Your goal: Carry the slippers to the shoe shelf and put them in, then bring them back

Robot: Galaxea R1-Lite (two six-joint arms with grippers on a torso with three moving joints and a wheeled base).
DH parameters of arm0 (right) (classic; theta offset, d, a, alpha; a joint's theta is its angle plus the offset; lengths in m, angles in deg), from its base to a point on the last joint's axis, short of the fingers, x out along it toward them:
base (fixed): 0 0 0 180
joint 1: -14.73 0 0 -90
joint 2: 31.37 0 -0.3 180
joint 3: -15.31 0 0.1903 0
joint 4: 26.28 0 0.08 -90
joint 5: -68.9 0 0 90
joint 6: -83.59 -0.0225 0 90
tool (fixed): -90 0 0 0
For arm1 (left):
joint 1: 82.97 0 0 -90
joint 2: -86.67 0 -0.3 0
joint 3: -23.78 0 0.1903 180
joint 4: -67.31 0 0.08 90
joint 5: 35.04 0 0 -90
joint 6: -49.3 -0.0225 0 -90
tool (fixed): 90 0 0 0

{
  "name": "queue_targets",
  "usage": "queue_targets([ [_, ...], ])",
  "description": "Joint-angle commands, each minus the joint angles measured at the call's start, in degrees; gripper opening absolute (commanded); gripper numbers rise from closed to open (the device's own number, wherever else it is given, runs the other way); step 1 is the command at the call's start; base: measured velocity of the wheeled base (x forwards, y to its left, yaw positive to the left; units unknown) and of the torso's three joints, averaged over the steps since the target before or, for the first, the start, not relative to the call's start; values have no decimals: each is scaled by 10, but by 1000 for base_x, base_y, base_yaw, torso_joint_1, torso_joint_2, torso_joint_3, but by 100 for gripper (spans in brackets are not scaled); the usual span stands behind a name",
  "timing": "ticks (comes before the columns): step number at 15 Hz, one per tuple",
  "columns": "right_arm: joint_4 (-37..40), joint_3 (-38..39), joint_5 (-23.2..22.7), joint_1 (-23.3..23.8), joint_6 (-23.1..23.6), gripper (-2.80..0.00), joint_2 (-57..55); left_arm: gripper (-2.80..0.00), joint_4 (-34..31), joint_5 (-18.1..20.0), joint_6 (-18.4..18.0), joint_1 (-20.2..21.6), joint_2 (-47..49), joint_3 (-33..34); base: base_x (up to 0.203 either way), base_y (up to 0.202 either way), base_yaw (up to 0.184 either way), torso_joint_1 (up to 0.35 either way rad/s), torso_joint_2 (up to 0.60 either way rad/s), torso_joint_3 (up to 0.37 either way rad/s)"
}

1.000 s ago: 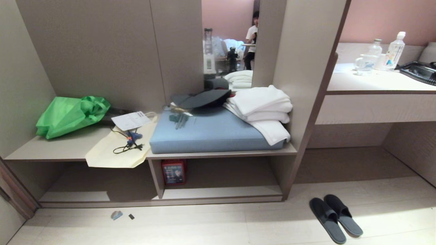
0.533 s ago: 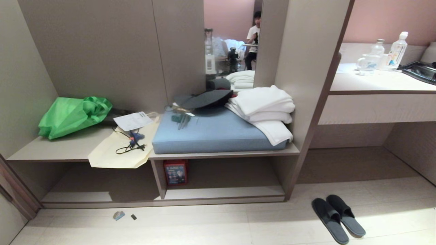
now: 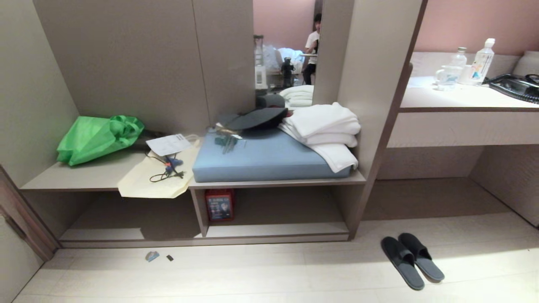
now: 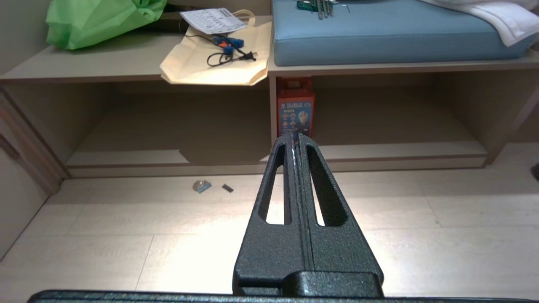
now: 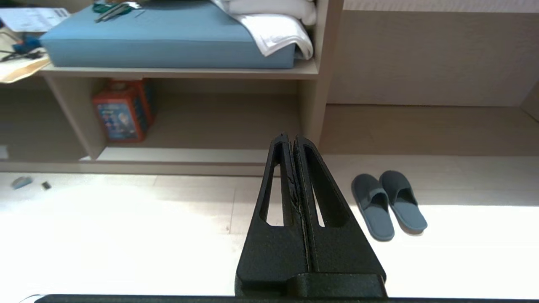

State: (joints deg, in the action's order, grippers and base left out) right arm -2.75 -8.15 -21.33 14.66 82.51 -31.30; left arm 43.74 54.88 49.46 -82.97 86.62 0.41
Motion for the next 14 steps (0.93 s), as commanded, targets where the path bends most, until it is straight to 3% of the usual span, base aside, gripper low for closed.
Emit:
queue_targets([
  [1, 0, 0, 0, 0, 0, -280, 0, -280, 0, 0, 0, 0, 0, 0, -195, 0, 1, -3, 7, 2],
  [14, 0, 0, 0, 0, 0, -280, 0, -280, 0, 0, 0, 0, 0, 0, -196, 0, 1, 3, 3, 3],
])
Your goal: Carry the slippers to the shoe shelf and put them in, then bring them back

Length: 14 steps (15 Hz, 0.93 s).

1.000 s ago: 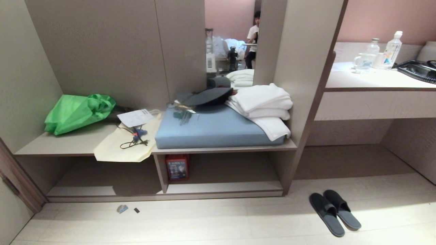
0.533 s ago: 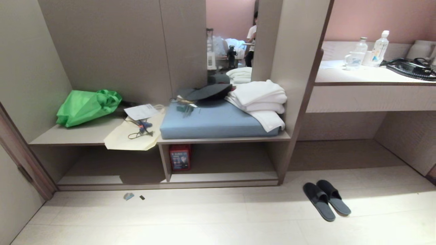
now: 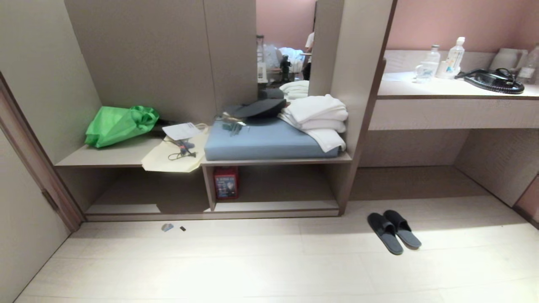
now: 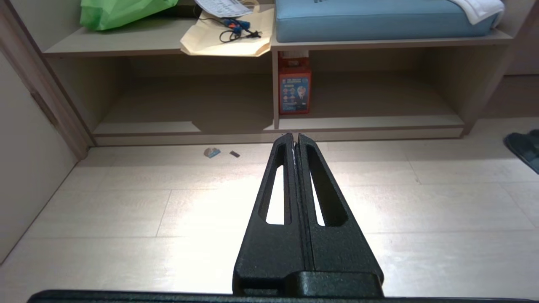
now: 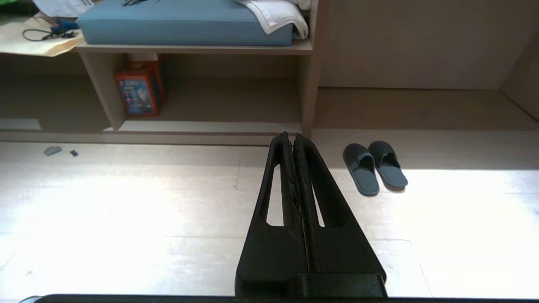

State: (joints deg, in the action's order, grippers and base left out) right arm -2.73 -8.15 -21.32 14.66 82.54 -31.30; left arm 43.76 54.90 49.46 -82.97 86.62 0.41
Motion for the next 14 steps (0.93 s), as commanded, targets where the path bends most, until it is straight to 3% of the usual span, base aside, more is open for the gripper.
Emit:
queue_targets([
  [1, 0, 0, 0, 0, 0, -280, 0, -280, 0, 0, 0, 0, 0, 0, -199, 0, 1, 3, 2, 4],
  [14, 0, 0, -1, 0, 1, -280, 0, -280, 0, 0, 0, 0, 0, 0, -196, 0, 1, 1, 3, 2],
])
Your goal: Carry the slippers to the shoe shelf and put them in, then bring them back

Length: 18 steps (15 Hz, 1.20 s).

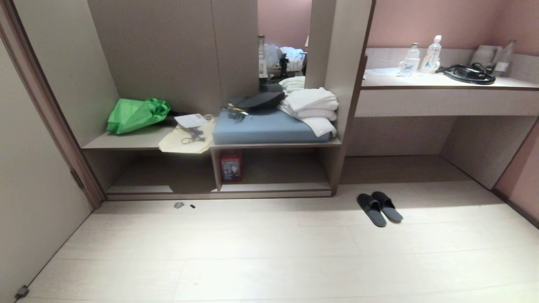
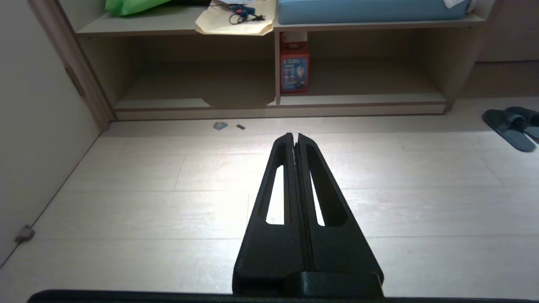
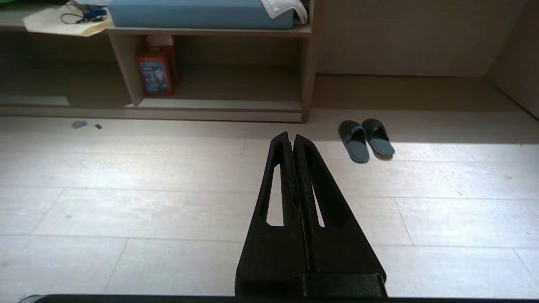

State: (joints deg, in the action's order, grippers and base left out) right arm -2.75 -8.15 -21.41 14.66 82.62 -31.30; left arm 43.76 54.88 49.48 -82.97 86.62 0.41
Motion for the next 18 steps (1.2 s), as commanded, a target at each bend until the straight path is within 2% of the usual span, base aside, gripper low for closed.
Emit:
queue_targets([
  [1, 0, 0, 0, 0, 0, -280, 0, -280, 0, 0, 0, 0, 0, 0, -194, 0, 3, 1, 2, 2],
  [18, 1, 0, 0, 0, -3, -280, 0, -280, 0, 0, 0, 0, 0, 0, -197, 0, 1, 1, 2, 2],
])
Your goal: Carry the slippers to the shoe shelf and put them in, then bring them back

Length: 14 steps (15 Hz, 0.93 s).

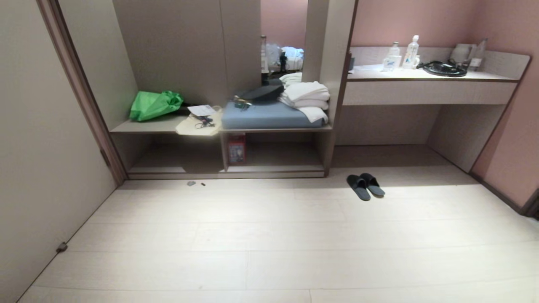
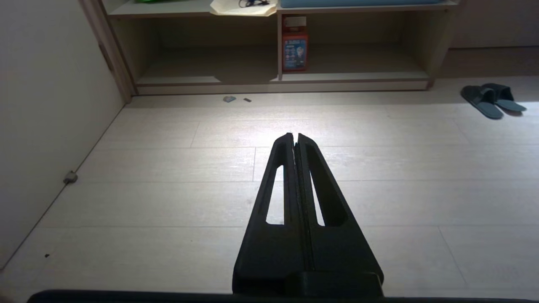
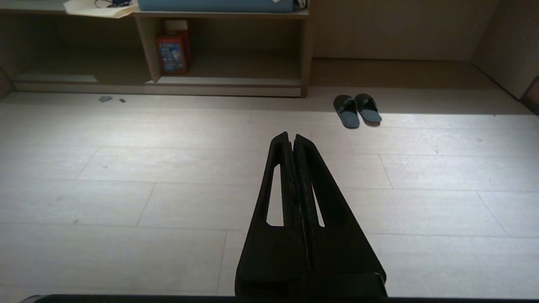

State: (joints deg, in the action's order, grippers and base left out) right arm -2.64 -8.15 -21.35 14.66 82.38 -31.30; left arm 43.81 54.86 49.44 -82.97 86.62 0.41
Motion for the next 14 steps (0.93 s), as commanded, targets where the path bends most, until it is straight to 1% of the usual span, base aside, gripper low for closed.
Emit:
queue_targets([
  [1, -1, 0, -1, 0, 2, -280, 0, -280, 0, 0, 0, 0, 0, 0, -196, 0, -1, 4, 2, 3],
  [3, -1, 0, 0, 0, 2, -280, 0, -280, 0, 0, 0, 0, 0, 0, -131, 0, 2, -5, 0, 7],
  [6, -3, 1, 1, 0, 11, -280, 0, -280, 0, 0, 0, 0, 0, 0, 0, 0, 0, 0, 0, 0],
  [9, -3, 1, 1, 0, -19, -280, 0, -280, 0, 0, 0, 0, 0, 0, 0, 0, 0, 0, 0, 0],
  [14, -2, 1, 1, 0, -19, -280, 0, -280, 0, 0, 0, 0, 0, 0, 0, 0, 0, 0, 0, 0],
])
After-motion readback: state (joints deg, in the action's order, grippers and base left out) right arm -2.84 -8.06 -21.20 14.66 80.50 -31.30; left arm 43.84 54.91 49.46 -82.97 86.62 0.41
